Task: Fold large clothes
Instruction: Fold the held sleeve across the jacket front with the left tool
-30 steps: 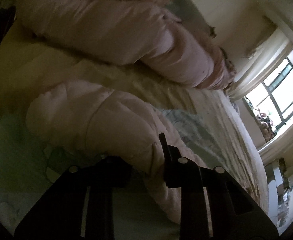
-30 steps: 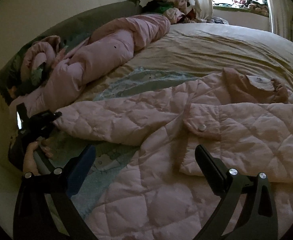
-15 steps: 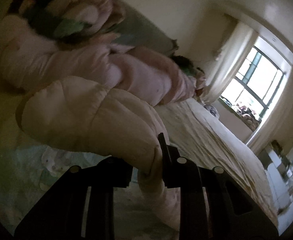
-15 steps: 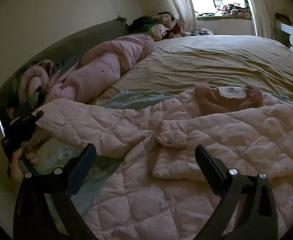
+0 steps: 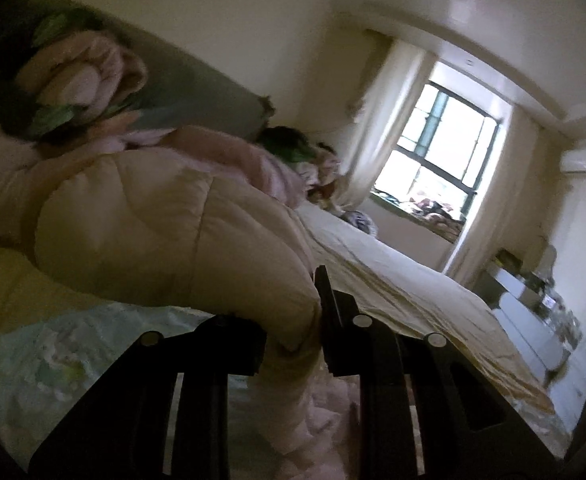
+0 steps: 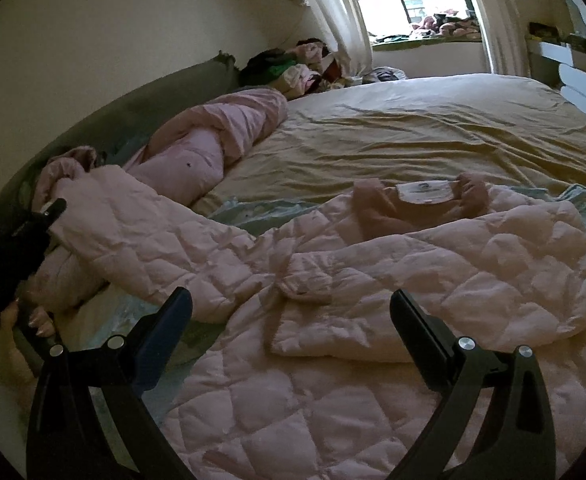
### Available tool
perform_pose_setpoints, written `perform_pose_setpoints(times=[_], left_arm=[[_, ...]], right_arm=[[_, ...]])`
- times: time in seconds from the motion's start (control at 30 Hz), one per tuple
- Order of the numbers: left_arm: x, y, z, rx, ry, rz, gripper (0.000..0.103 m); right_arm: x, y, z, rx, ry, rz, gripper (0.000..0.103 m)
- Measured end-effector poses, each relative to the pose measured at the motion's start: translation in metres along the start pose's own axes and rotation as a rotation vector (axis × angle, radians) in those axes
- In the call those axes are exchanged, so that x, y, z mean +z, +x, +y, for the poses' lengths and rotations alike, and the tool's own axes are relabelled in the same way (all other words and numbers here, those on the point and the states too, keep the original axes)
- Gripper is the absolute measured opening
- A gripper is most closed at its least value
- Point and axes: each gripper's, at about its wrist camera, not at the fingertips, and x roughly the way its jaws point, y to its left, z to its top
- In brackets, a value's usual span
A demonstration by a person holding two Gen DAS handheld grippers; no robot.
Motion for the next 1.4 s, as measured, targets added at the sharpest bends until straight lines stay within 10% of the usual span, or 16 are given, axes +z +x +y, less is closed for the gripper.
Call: perform_pose_setpoints(times=[0.8, 1.4], left_arm=[[-0.063, 0.013, -0.112, -0.516, 0.177, 0.152, 0.014], [-0.175, 0.031, -0.179, -0.571, 0.515, 0.359, 0.014]], right_arm=[[-0.014, -0.074, -0.094, -0.184, 0.147, -0.08, 0.099], [-0.036, -0.114, -0.174, -0.303, 0.282, -0.108, 0.099]])
